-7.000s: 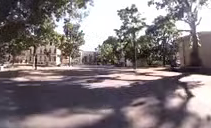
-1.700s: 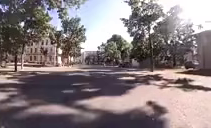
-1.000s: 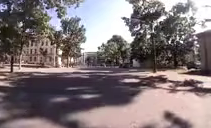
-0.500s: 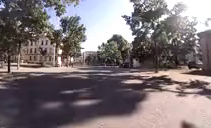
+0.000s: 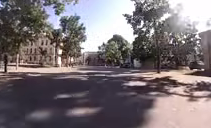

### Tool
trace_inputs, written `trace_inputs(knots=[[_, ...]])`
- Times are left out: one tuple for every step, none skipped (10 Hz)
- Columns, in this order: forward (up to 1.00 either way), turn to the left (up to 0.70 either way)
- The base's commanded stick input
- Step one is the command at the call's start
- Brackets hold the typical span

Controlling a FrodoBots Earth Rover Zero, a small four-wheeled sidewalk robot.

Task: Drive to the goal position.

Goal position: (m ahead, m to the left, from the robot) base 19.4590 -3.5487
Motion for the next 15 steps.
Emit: trace_inputs(knots=[[0.70,0.00],[0.70,0.00],[0.70,0.00],[0.70,0.00],[0.70,0.00],[0.70,0.00],[0.70,0.00],[0.70,0.00],[0.70,0.00],[0.70,0.00],[0.70,0.00],[0.70,0.00],[0.70,0.00],[0.70,0.00],[0.70,0.00]])
